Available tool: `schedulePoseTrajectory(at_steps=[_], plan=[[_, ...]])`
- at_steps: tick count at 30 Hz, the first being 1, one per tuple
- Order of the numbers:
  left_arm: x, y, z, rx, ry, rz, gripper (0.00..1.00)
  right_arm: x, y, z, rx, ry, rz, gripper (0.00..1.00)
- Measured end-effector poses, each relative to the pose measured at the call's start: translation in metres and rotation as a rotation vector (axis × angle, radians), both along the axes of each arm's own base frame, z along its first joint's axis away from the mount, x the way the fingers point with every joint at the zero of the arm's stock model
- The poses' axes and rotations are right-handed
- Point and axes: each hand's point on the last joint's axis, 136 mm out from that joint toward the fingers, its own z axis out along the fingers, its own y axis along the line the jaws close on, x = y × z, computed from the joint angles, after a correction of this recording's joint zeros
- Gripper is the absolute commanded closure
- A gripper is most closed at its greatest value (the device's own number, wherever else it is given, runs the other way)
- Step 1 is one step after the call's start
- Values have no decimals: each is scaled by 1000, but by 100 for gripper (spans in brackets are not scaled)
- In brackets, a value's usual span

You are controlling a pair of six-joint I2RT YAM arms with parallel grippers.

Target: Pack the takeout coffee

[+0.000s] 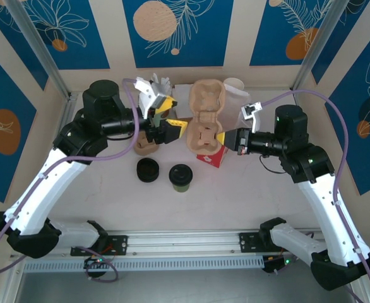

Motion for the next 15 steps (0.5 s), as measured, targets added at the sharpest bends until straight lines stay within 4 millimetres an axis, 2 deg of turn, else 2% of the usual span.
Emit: schedulePoseTrajectory(at_steps=[3,8,15], plan=[[-5,-15,-9,79,-91,-53,21,-9,-2,-8,-14,49,10,100],[-7,-40,-41,233,-161,-126,23,-25,-2,-8,-21,102,46,100],[-1,-55,-79,400,-214,-145,23,-35,-1,-14,-32,161,89,100]])
